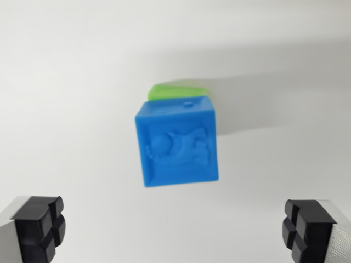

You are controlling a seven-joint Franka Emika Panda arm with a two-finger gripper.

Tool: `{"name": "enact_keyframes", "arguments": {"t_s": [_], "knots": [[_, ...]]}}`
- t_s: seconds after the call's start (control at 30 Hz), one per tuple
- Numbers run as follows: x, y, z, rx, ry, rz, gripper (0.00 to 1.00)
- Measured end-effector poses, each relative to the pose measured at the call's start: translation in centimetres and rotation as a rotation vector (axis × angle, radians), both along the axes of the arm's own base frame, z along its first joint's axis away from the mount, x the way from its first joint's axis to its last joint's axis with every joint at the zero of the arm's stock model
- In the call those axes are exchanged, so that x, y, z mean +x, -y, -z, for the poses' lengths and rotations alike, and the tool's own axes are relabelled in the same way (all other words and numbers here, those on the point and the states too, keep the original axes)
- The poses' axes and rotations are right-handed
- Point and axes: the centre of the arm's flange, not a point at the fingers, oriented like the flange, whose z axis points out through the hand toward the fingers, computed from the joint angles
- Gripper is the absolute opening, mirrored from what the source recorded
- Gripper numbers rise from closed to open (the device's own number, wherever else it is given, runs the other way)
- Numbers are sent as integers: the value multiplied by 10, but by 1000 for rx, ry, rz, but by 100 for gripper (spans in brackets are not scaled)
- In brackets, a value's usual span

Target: Stack cube

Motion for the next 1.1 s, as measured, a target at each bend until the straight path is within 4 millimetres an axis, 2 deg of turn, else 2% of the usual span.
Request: {"name": "enact_keyframes", "arguments": {"t_s": [0.6,1.1], "knots": [[0,0,-79,1,2,0,100],[1,0,-131,2,2,0,100]]}}
